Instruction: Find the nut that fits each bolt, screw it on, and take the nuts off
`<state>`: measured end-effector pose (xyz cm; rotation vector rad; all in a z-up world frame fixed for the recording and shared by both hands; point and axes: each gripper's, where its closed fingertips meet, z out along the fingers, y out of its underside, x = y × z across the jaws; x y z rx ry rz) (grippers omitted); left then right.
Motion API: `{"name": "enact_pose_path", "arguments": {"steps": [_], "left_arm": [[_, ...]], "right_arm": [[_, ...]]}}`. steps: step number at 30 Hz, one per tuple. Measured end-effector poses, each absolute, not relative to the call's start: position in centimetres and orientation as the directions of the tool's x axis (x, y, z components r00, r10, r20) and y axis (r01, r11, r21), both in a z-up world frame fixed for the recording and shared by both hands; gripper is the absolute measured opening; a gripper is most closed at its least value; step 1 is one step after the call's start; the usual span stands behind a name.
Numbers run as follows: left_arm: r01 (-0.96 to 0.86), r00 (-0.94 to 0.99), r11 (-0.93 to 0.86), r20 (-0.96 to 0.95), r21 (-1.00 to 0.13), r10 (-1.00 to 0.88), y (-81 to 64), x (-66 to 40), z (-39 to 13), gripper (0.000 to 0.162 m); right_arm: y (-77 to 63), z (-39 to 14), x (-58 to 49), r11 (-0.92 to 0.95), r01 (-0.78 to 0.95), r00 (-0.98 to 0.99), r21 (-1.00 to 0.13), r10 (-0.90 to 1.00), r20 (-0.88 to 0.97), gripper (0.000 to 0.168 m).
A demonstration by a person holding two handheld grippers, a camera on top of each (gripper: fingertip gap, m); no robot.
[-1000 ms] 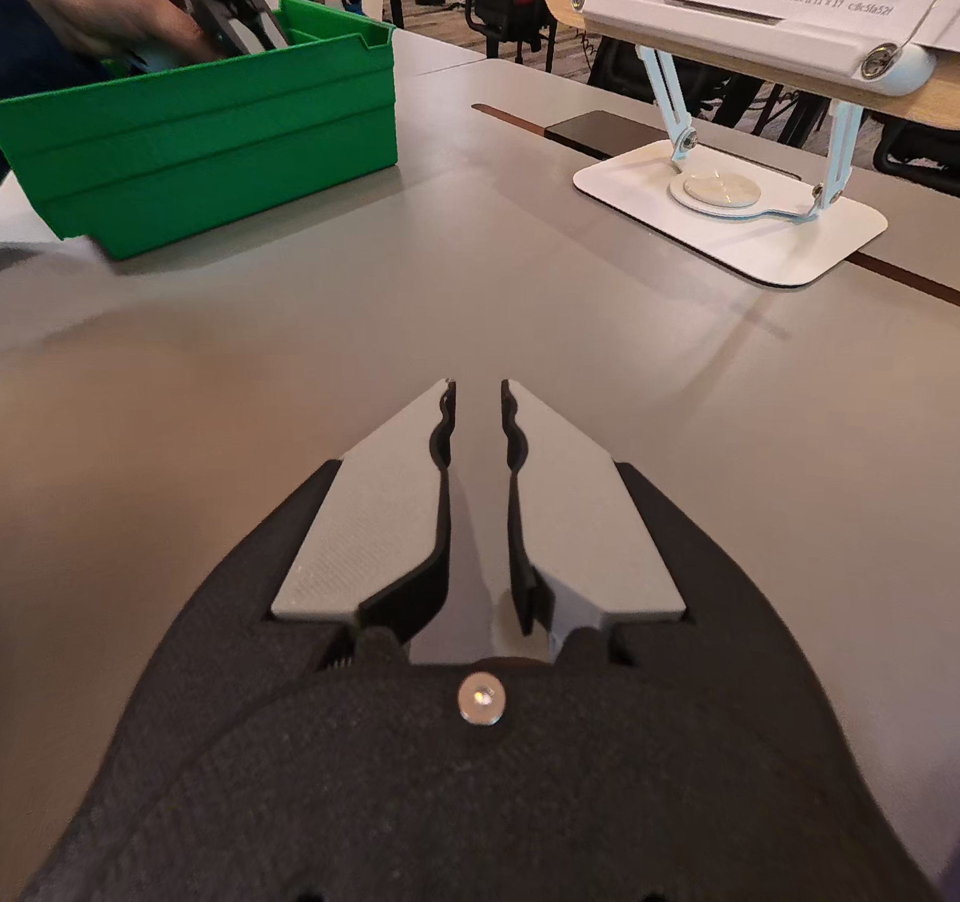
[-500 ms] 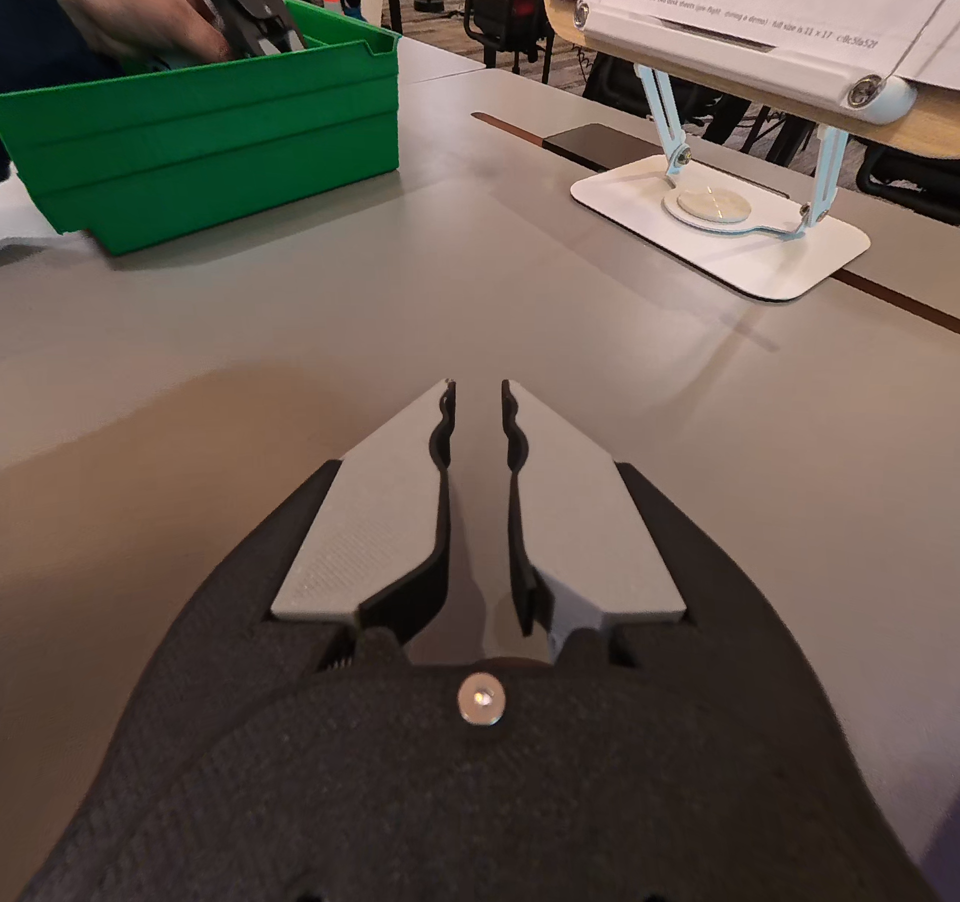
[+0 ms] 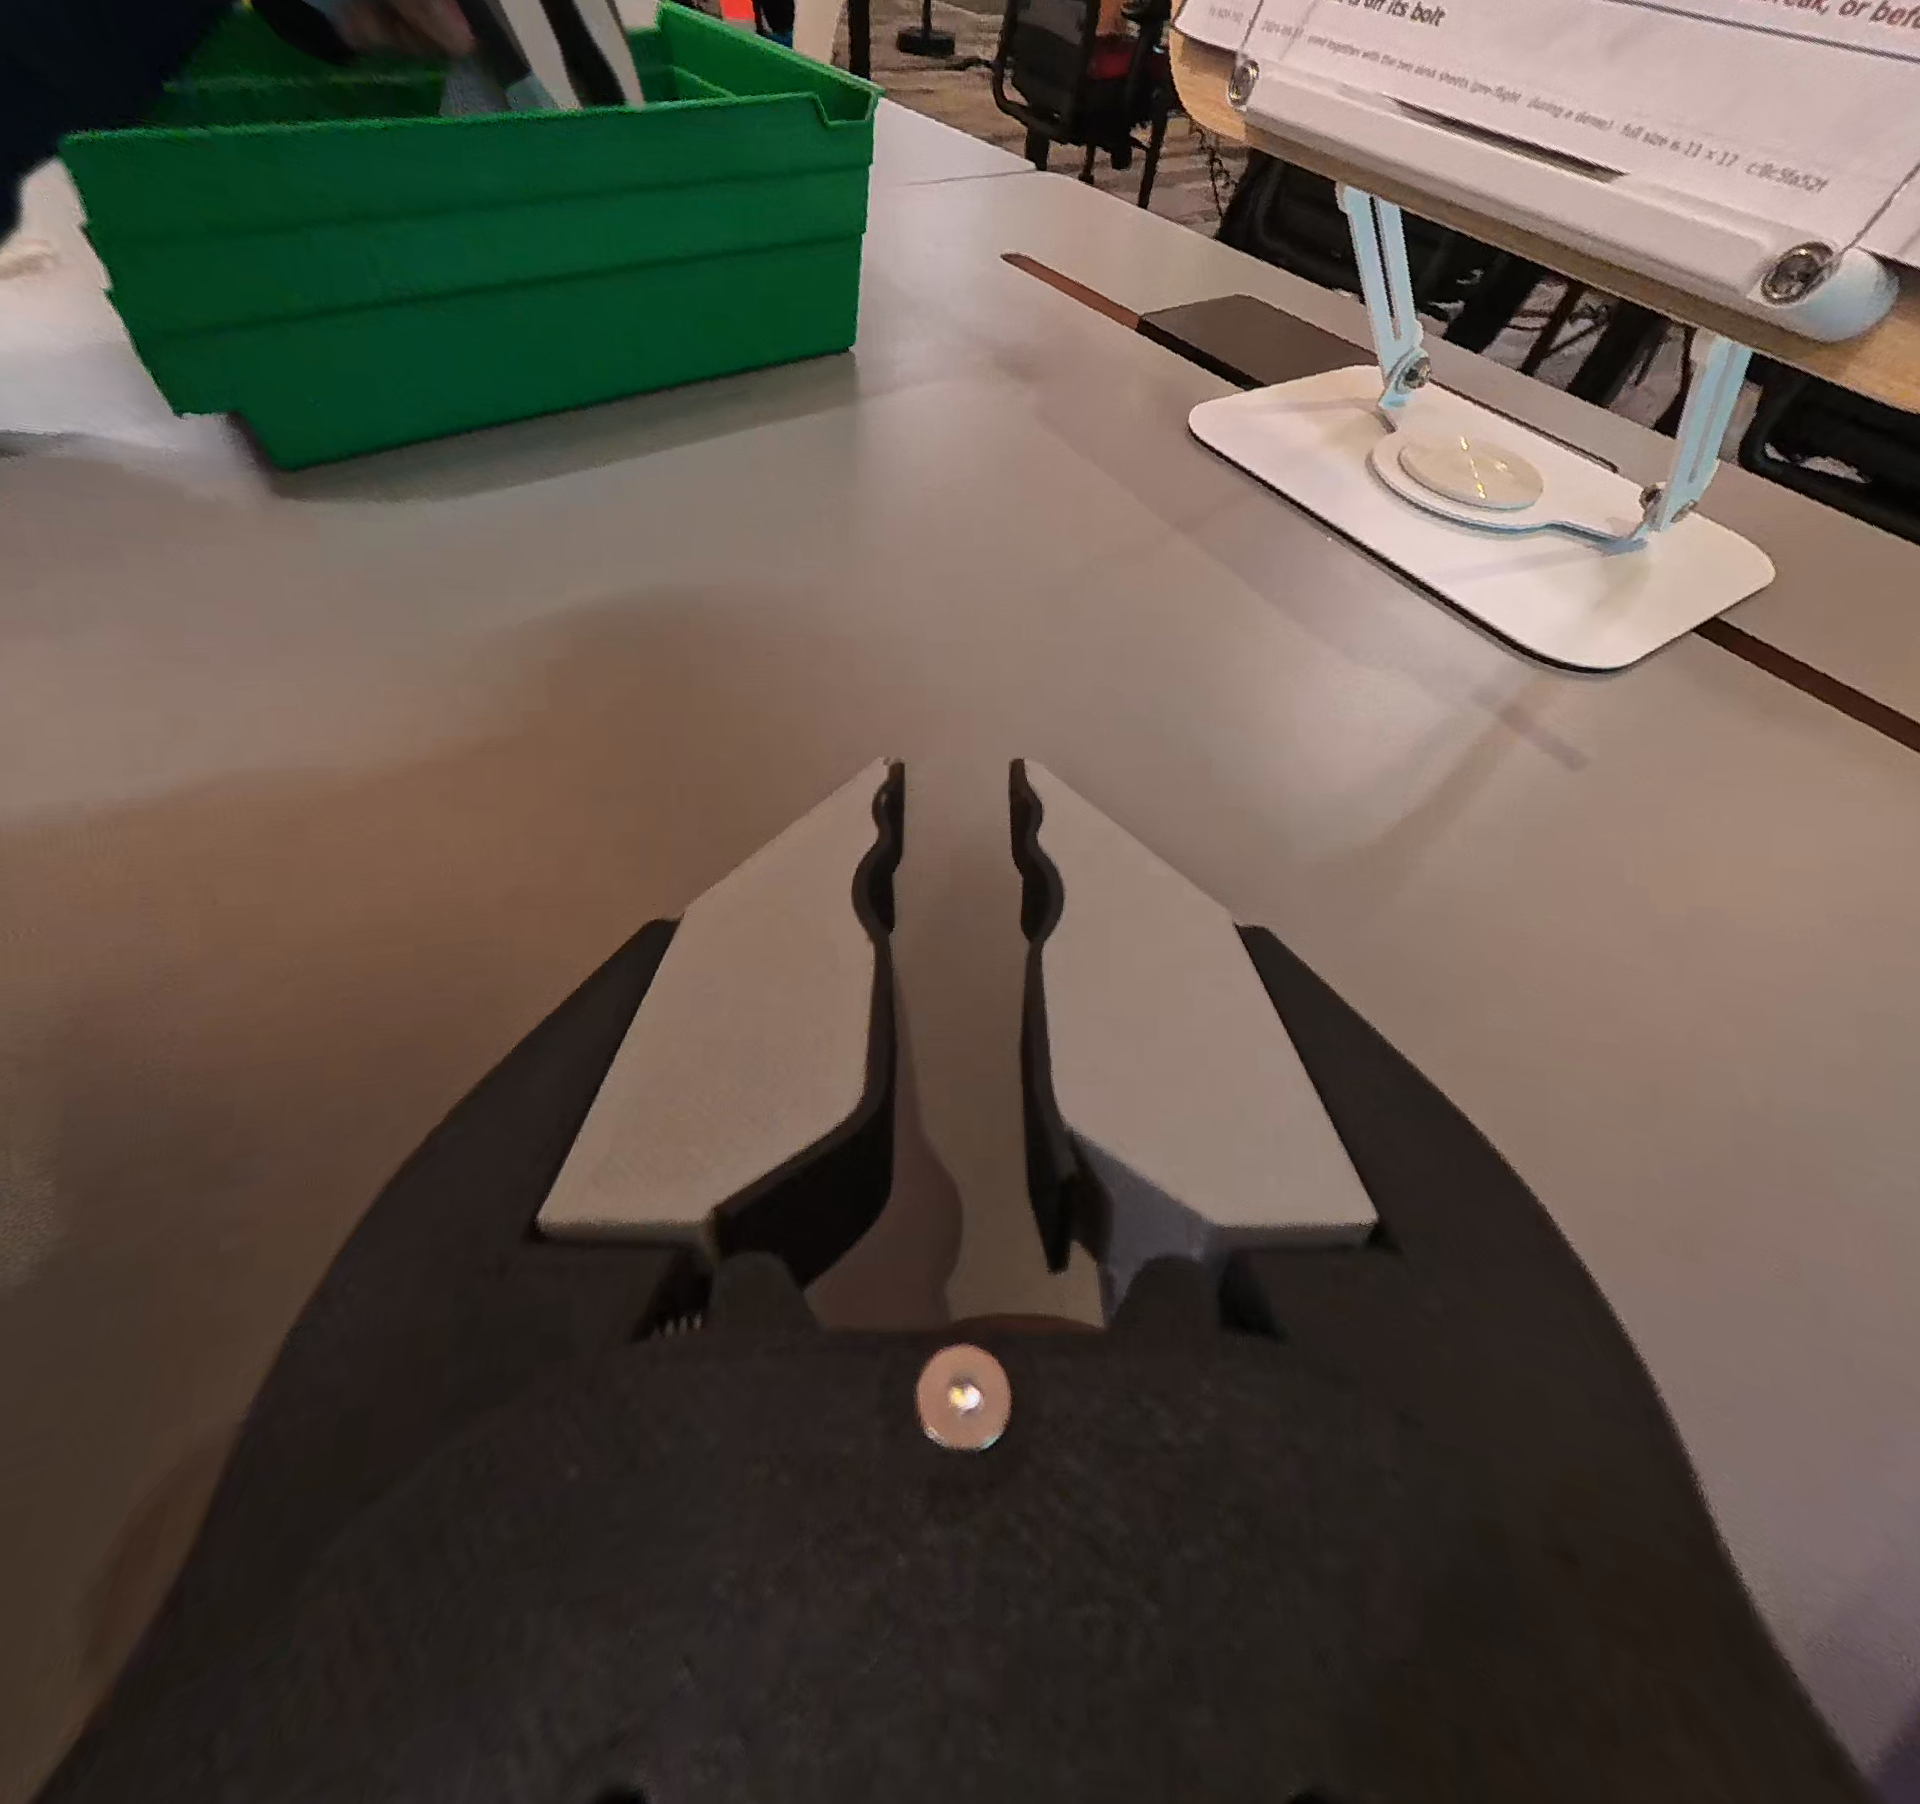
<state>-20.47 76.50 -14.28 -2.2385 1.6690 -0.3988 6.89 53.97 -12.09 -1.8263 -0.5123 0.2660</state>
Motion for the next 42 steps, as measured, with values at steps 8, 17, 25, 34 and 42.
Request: {"name": "enact_pose_path", "arguments": {"steps": [8, 17, 25, 34, 42], "left_arm": [[-0.853, 0.242, -0.196, -0.033, -0.484, -0.97, 74.0, -21.8, -13.1, 0.034], [-0.886, 0.29, -0.234, -0.085, -0.4, -0.953, 74.9, -23.5, -14.7, 0.037], [-0.875, 0.345, -0.273, -0.119, -0.399, -0.931, 76.2, -24.2, -14.9, 0.037], [-0.852, 0.406, -0.305, -0.168, -0.426, -0.898, 78.5, -25.0, -14.9, 0.034], [-0.852, 0.386, -0.296, -0.137, -0.431, -0.913, 79.4, -23.8, -16.2, 0.029]], "right_arm": [[53.9, -11.3, 7.0, -0.198, 0.181, 0.867, -0.963, 0.495, 0.061, 0.02], [54.0, -11.4, 7.3, -0.204, 0.178, 0.865, -0.963, 0.5, 0.054, 0.021], [54.0, -11.7, 7.0, -0.202, 0.216, 0.861, -0.955, 0.5, 0.089, 0.021], [54.0, -11.9, 6.7, -0.194, 0.256, 0.857, -0.947, 0.498, 0.129, 0.02], [54.2, -11.7, 7.1, -0.196, 0.23, 0.868, -0.953, 0.484, 0.11, 0.02]]}}
